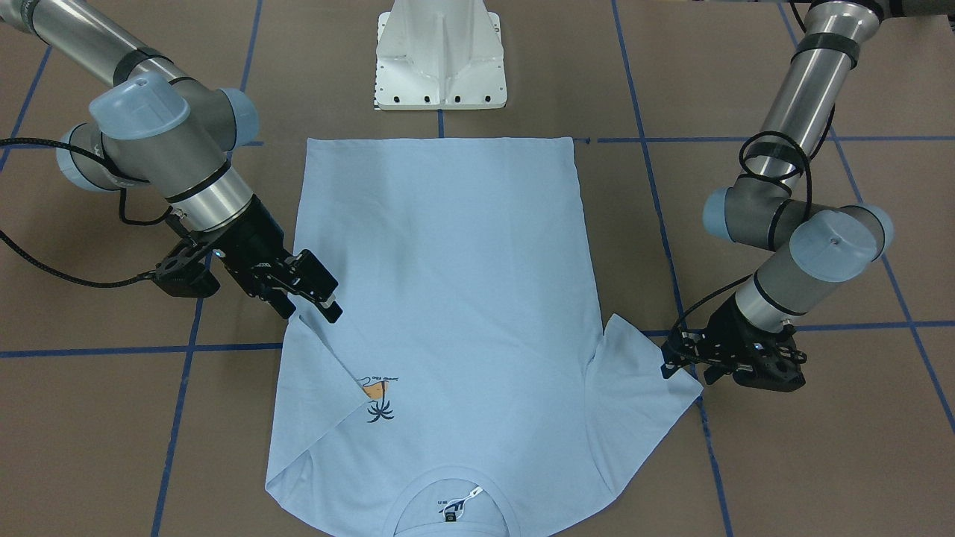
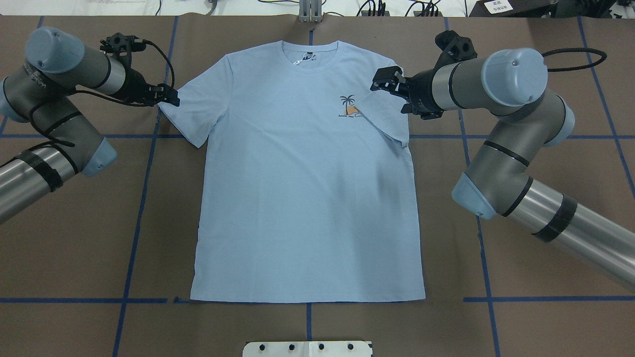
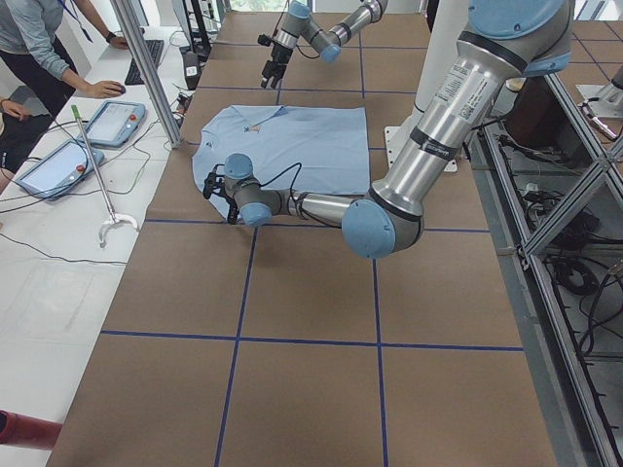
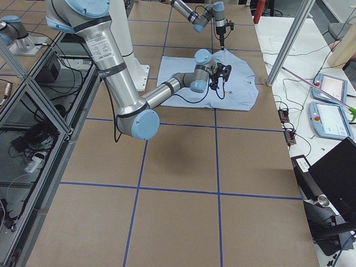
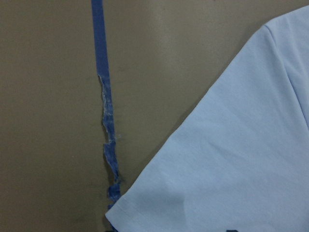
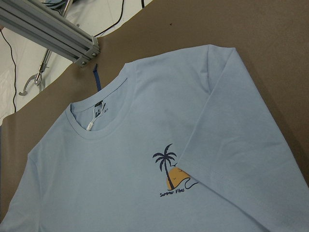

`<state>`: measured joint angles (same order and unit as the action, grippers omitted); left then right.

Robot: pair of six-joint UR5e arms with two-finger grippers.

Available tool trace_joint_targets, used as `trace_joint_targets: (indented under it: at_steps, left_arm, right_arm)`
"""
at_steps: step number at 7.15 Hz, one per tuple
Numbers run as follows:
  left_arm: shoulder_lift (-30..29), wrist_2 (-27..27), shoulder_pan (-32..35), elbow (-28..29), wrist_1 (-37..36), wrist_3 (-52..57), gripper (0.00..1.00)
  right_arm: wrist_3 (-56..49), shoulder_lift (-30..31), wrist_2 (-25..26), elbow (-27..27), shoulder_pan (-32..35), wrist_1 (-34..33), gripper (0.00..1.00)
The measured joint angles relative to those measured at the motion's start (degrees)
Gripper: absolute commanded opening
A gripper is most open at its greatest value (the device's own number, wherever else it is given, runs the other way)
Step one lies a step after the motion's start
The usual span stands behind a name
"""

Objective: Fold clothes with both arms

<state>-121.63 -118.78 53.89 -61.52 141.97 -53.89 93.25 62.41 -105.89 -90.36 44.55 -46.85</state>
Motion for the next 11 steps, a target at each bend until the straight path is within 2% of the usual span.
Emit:
trace_joint_targets:
  at_steps: [2, 6, 7, 9, 11]
  left_arm:
    - [0.05, 1.85, -0.02, 0.6, -0.05, -0.02, 0.72]
    - [-0.11, 2.13, -0.1, 1.45, -0.01, -0.06, 0.53]
    - [-0.15, 2.11, -0.17, 1.51, 0.03, -0.09, 0.4]
    - [-0.24, 2.14, -0.31, 1.56, 0.06, -0.19, 0.0]
    - [-0.41, 2.13, -0.36, 1.53, 0.06, -0.18, 0.0]
  right_arm:
    - [-0.16, 0.36, 0.39, -0.21, 0.01, 0.0, 1.0]
    - [-0.29, 0.67, 0.59, -0.15, 0.02, -0.08, 1.0]
    - [-0.33, 0.76, 0.59, -0.15, 0.02, -0.08, 1.0]
    - [-0.35, 1.18, 0.59, -0.16, 0.01, -0.08, 1.0]
    - [-0.35, 1.39, 0.59, -0.16, 0.04, -0.09, 1.0]
